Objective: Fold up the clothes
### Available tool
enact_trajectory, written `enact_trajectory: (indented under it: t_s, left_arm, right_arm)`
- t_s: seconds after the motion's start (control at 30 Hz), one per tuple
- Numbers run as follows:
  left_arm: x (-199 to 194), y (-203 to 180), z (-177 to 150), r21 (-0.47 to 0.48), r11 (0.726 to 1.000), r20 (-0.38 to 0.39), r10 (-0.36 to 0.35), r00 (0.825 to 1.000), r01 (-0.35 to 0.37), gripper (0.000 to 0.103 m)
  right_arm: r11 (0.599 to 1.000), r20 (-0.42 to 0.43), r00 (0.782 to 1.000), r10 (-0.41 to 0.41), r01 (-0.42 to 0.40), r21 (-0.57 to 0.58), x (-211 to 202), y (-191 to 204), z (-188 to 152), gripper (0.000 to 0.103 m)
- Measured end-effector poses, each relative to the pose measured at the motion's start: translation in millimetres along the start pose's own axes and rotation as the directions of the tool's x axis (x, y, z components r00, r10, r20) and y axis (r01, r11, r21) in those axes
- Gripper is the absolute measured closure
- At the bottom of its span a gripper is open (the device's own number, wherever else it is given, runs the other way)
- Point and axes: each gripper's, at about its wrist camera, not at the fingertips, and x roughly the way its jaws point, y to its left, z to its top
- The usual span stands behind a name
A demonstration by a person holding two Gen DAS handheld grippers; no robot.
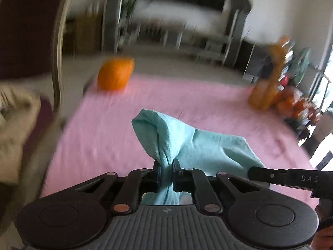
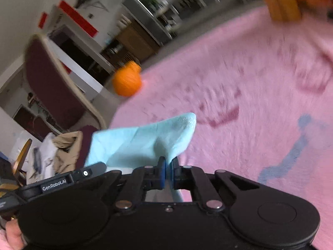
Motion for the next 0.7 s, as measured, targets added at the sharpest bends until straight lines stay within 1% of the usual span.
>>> enact_trajectory:
  t_s: [0.07,0.13,0.2,0.27,0.37,0.4,0.47,0.6,0.7]
  left_arm:
    - [-35,-21,3,0.018,0.999,0.103,-0.028,0.994,0.026,0.094]
    - [-65,-47,5,0.048,0.997,0.197,-0.063,0.978,0.055,0.094]
    - [-90,-77,7,0.083,0.993,0.28,-0.107,0.954,0.087,0.094]
    - [-111,-108,8,0.116,0.986,0.348,-0.15,0.925,0.116,0.094]
    - [-123,-156,3,0.147,0.975,0.401,-0.213,0.891,0.167,0.094]
    - [-123,-172,0,0.154,0.971,0.407,-0.232,0.883,0.184,0.094]
    - [-118,-203,-7,0.172,0.96,0.396,-0.273,0.877,0.221,0.094]
    - [-92,-250,-22,0.173,0.942,0.33,-0.329,0.885,0.286,0.094]
    - [-60,-275,-33,0.183,0.933,0.272,-0.35,0.896,0.309,0.094]
  right_arm:
    - [1.0,0.08,0.997,-0.002,0.004,-0.026,-42,7,4,0.098]
    - [0.999,0.162,0.987,-0.003,0.011,-0.051,-85,14,7,0.098]
    - [0.997,0.242,0.97,-0.001,0.02,-0.076,-128,20,11,0.098]
    - [0.995,0.32,0.947,0.003,0.03,-0.099,-171,27,15,0.098]
    - [0.99,0.38,0.923,-0.066,0.109,-0.093,-215,11,16,0.098]
    - [0.987,0.398,0.913,-0.089,0.135,-0.089,-229,6,16,0.098]
    - [0.979,0.435,0.89,-0.135,0.188,-0.08,-257,-5,17,0.098]
    - [0.955,0.505,0.834,-0.223,0.29,-0.056,-314,-27,17,0.098]
    - [0.935,0.504,0.812,-0.293,0.354,-0.027,-316,-59,19,0.098]
